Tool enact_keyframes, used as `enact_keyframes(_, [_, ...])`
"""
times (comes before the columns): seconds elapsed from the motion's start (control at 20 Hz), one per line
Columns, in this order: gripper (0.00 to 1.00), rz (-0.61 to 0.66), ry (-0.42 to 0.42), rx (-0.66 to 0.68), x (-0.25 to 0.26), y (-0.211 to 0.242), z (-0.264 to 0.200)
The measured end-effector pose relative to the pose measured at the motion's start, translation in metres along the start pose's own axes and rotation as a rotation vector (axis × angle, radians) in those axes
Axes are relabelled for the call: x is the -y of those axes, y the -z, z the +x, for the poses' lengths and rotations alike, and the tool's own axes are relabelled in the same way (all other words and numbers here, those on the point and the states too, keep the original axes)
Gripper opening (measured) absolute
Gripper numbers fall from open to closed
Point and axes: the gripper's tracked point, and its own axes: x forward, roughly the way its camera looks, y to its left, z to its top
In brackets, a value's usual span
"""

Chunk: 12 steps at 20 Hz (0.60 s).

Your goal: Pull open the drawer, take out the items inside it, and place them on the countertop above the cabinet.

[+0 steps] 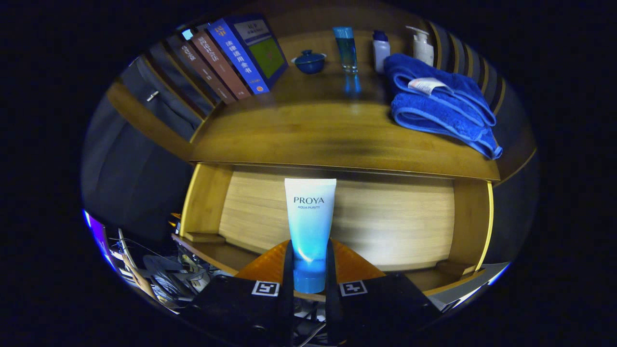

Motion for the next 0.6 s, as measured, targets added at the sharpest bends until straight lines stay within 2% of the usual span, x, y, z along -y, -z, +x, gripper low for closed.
enact_keyframes(0.1, [0.31, -0.012, -0.004, 0.026, -0.004, -0.016, -0.013])
enact_keyframes(0.25, [0.31, -0.014, 0.038, 0.051, 0.000, -0.053, -0.014])
enact_keyframes(0.4, [0.31, -0.007, 0.110, 0.078, 0.013, -0.092, 0.002])
enact_keyframes(0.6, [0.31, 0.013, 0.156, 0.062, 0.022, -0.133, 0.028])
